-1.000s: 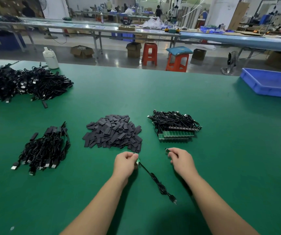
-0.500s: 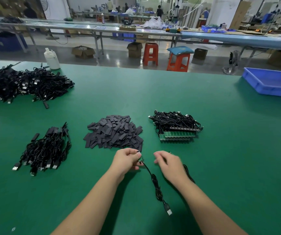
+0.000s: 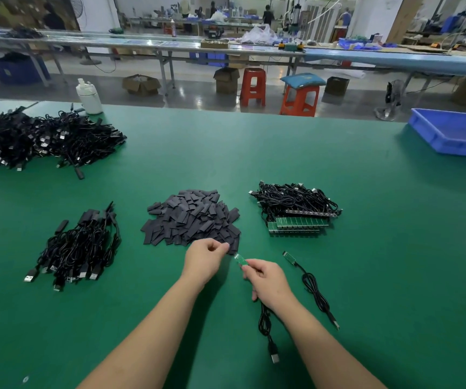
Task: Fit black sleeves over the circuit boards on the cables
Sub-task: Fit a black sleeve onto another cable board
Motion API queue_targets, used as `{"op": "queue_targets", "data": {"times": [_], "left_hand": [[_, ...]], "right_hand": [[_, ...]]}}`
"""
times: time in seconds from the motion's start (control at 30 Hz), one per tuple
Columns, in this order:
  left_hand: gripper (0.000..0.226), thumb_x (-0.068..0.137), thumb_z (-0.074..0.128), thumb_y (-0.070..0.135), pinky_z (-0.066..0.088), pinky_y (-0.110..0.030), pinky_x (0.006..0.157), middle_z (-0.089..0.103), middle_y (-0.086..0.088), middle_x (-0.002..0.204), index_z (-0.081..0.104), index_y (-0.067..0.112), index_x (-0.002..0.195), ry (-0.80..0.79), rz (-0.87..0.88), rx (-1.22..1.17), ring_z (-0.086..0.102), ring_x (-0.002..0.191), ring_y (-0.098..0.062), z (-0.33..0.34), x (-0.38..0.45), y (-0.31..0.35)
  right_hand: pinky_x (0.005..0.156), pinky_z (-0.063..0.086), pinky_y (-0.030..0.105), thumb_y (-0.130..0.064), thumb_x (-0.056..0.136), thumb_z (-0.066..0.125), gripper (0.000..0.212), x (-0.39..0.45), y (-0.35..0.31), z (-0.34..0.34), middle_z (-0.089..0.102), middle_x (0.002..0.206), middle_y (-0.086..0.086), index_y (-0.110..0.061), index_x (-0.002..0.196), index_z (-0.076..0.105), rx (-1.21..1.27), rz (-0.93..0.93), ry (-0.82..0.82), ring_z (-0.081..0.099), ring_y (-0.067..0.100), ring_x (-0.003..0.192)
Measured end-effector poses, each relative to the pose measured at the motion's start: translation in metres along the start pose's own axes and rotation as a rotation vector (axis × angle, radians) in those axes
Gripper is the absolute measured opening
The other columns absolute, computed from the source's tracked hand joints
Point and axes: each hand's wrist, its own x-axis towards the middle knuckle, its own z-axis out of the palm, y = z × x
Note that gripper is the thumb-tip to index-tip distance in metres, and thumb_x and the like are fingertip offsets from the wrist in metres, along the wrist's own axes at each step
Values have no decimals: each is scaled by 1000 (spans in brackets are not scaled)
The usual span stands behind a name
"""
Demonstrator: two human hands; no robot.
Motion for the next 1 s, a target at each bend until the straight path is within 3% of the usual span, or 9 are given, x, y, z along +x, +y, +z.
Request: {"op": "queue_targets", "data": {"times": [0.1,0.2,0.4,0.53,0.73,0.87,1.0], "left_hand": [[13,94,61,29,48,-28,69,65,3,89,69,20,89,200,64,237,60,79,-15,-16,17,-5],[14,95,60,29,51,-36,80,58,-3,105,67,20,103,304,104,334,59,90,-22,-29,34,-14],[27,92,64,42,47,-33,73,59,-3,110,63,22,110,228,65,496,56,86,-20,-35,59,-13],[26,91,66,37,41,-31,68,61,-2,111,64,22,111,233,68,600,58,88,-22,-32,66,-11],[23,91,64,33,46,-31,69,61,-1,110,66,21,111,245,69,583,60,87,-22,-36,69,-16],[28,93,61,31,44,-30,70,58,0,112,68,19,118,285,176,499,56,87,-18,-44,62,-21],[27,90,68,27,51,-34,90,61,8,114,71,23,116,84,381,409,56,99,-11,-46,36,-26]], "right_hand": [[65,62,37,-15,99,58,28,1,9,-3,73,84,2,-18,126,64,31,46,-18,62,10,51],[70,62,42,-17,98,59,33,2,13,-4,75,87,3,-17,131,62,26,52,-55,65,12,55],[65,62,35,-14,99,57,38,5,11,-7,75,91,-7,-17,137,57,29,53,-105,61,10,54],[67,62,35,-15,100,54,38,4,10,-6,75,90,-7,-18,138,56,-12,58,-110,62,10,53],[62,60,27,-18,101,52,36,3,9,-5,73,88,-14,-21,136,58,-65,57,-109,62,8,53],[61,60,27,-16,101,52,33,2,6,-5,72,90,-7,-19,134,60,-35,65,-119,55,5,53],[62,61,31,-16,100,52,30,2,4,-6,72,87,-5,-19,128,63,-14,77,-132,53,7,53]]}}
